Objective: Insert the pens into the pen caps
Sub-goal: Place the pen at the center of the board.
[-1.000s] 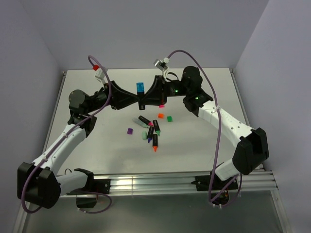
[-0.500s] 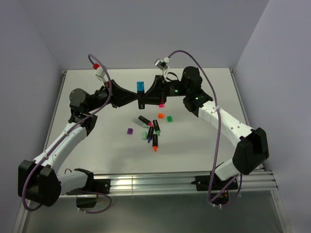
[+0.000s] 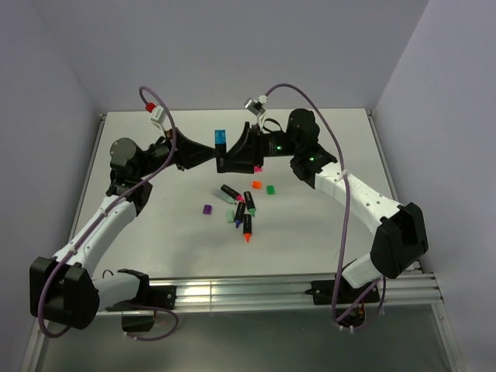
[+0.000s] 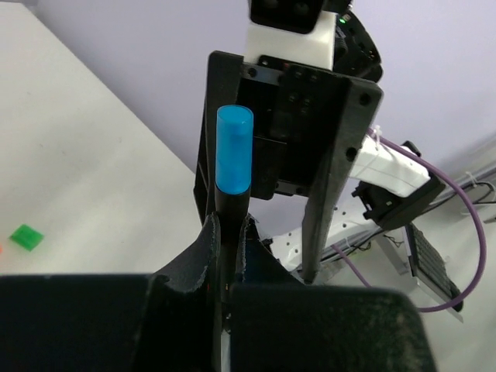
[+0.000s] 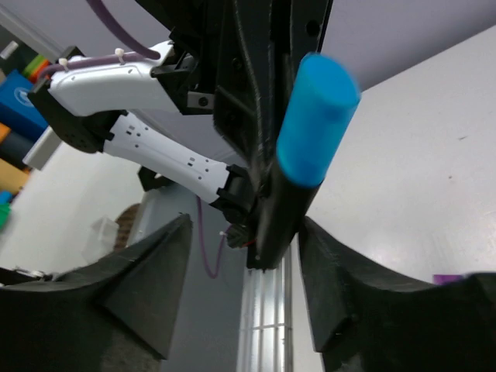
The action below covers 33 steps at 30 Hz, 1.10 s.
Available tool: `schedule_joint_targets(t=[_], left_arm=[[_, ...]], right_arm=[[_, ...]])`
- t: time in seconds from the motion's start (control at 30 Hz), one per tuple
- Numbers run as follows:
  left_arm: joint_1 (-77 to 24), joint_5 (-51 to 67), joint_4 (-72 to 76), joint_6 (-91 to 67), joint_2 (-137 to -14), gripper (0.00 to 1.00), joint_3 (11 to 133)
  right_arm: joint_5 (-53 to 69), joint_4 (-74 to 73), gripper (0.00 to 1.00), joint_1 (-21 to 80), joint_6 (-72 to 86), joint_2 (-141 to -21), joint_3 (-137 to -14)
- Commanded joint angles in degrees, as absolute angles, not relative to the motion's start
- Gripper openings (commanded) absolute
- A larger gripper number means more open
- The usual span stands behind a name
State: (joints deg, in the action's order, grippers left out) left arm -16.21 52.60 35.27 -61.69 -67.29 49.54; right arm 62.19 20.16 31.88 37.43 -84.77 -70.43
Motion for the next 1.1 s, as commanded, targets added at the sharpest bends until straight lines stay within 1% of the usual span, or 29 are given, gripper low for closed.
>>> schedule_joint_targets(t=[0.0, 0.03, 0.07, 0.13, 0.17, 0.23, 0.27, 0.3, 0.33, 0.4, 0.43, 0.5, 0.53, 0.6, 0.63, 0.83, 1.07], left_arm=[[-14.0, 52.4, 32.0, -58.3, -65.4, 0.00, 52.3], [-13.5, 52.5, 30.9, -57.4, -65.3, 0.01, 52.7], [-13.0, 52.6, 27.2, -55.2, -65.3, 0.00, 53.2], [-11.2, 52.9, 21.7, -51.4, -65.7, 0.00, 55.1], [-9.5, 52.6, 14.4, -45.2, -66.3, 0.00, 56.2], [-7.6, 51.7, 5.3, -37.2, -69.1, 0.00, 60.6], [-5.5, 50.7, -6.6, -28.1, -70.8, 0.00, 63.0], [-4.3, 50.3, -11.1, -24.0, -72.8, 0.00, 67.5], [-3.1, 50.4, -15.1, -17.1, -77.4, 0.00, 69.7], [1.7, 50.8, -24.6, -12.2, -81.9, 0.00, 73.5], [3.1, 49.9, -27.0, -6.7, -86.1, 0.00, 76.4], [6.0, 46.4, -31.8, -0.9, -92.2, 0.00, 80.5], [6.4, 44.5, -32.7, 3.6, -94.3, 0.00, 81.6], [8.4, 42.8, -35.0, 5.8, -98.8, 0.00, 85.2], [9.1, 42.2, -35.3, 6.9, -103.1, 0.00, 86.3], [13.2, 39.1, -37.2, 9.3, -117.4, 0.00, 95.5], [15.4, 38.9, -37.4, 9.6, -124.7, 0.00, 99.9]], right_arm=[[61.9, 22.1, 0.68, 31.5, 36.4, -84.7, -69.4], [61.5, 22.1, 0.71, 31.2, 36.3, -84.9, -69.3], [61.3, 21.9, 0.77, 30.9, 36.1, -85.0, -69.1], [60.4, 20.4, 0.93, 30.5, 35.1, -85.4, -68.6], [59.2, 19.1, 0.94, 29.5, 34.3, -85.4, -68.5], [57.6, 13.7, 0.96, 28.3, 30.6, -85.7, -68.7], [56.2, 11.5, 0.96, 27.0, 27.2, -85.7, -69.3], [55.7, 9.0, 0.96, 26.5, 25.2, -86.0, -69.9], [55.0, 3.4, 0.97, 25.9, 23.0, -85.9, -70.6], [52.9, -1.3, 0.98, 25.0, 17.0, -85.5, -71.9], [52.6, -4.3, 0.99, 24.7, 15.7, -85.0, -72.1], [52.9, -5.4, 1.00, 23.6, 14.2, -84.4, -71.4], [53.2, -5.5, 1.00, 23.2, 14.2, -84.0, -71.0], [53.3, -5.6, 1.00, 22.0, 14.1, -83.1, -70.1], [53.5, -5.6, 1.00, 21.7, 14.0, -82.9, -69.5], [54.0, -6.0, 1.00, 20.2, 12.8, -81.0, -67.5], [54.4, -6.9, 1.00, 19.9, 12.4, -81.6, -67.7]])
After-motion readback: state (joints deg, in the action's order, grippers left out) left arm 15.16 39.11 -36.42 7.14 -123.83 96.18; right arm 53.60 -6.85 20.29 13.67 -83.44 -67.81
